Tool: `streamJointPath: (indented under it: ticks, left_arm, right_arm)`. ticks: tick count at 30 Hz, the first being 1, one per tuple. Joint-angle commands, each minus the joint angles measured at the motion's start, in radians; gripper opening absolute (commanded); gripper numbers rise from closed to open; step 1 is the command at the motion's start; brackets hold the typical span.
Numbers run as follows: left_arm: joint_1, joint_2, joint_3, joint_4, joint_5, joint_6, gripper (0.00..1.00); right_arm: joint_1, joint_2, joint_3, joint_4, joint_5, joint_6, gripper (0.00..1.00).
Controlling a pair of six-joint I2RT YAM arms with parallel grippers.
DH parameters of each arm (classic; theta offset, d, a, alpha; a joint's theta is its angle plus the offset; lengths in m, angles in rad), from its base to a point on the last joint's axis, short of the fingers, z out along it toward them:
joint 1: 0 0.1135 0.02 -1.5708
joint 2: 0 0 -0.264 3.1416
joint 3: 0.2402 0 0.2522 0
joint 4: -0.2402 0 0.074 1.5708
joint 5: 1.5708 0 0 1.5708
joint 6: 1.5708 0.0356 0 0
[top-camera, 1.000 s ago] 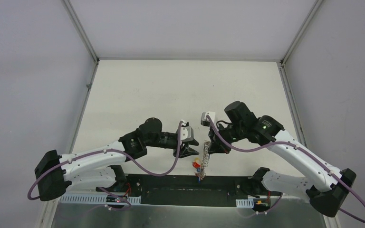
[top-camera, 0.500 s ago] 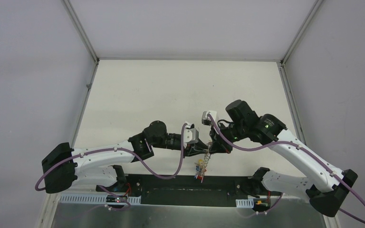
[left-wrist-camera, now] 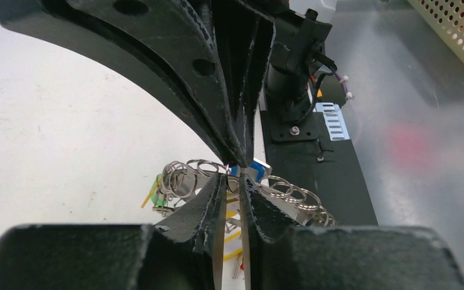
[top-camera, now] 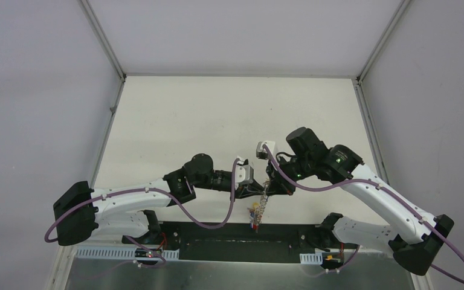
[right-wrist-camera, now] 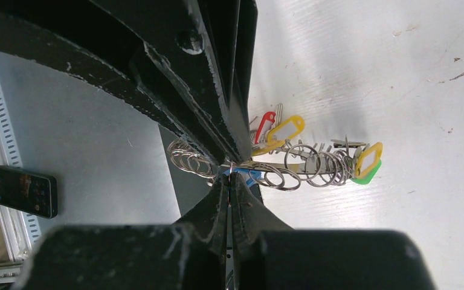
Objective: Put the keys on the keyring
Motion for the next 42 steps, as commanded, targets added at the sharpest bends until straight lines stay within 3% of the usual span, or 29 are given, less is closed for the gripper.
streamJointPath:
  ticks: [1,9,13,19,20,23,27,30,32,37,39,42]
  left_arm:
    - [-0.017,0.005,0.029,-0.041,0.014,0.019,0.16]
    - [-0.031,0.01,0.048,-0.046,0.011,0.022,0.1]
    - [-0.031,0.001,0.046,-0.03,0.004,0.016,0.0]
    - [-0.032,-0.021,0.009,0.046,-0.039,-0.022,0.0]
    - [-0.032,-0.025,0.003,0.059,-0.049,-0.029,0.0]
    - [-0.032,-0.032,-0.004,0.07,-0.079,-0.05,0.15]
    - [-0.032,-0.027,0.004,0.059,-0.08,-0.049,0.16]
    - [-0.032,-0.023,0.008,0.059,-0.074,-0.048,0.1]
    - [-0.032,-0.024,0.01,0.056,-0.072,-0.045,0.01]
    - [-0.032,-0.048,0.006,0.012,-0.095,-0.041,0.0]
    - [-0.033,-0.07,-0.001,-0.002,-0.128,-0.049,0.0]
    - [-0.032,-0.123,-0.007,-0.052,-0.258,-0.089,0.0]
  right_arm:
    - [-0.002,-0.019,0.053,0.046,0.009,0.019,0.0]
    - [-0.002,-0.024,0.041,0.059,0.018,0.024,0.0]
    - [-0.002,-0.025,0.034,0.072,0.017,0.031,0.0]
    - [-0.003,-0.047,0.017,0.104,0.012,0.037,0.0]
    - [-0.002,-0.056,0.01,0.112,0.007,0.038,0.0]
    - [-0.003,-0.081,-0.014,0.144,-0.013,0.039,0.0]
    - [-0.003,-0.104,-0.031,0.17,-0.024,0.046,0.0]
    - [-0.002,-0.104,-0.028,0.167,-0.025,0.047,0.0]
    - [-0.002,-0.101,-0.026,0.163,-0.02,0.047,0.0]
    - [-0.002,-0.101,-0.02,0.163,-0.005,0.045,0.0]
    - [-0.003,-0.106,-0.017,0.17,0.007,0.045,0.08]
    - [-0.003,-0.127,-0.017,0.195,0.021,0.049,0.28]
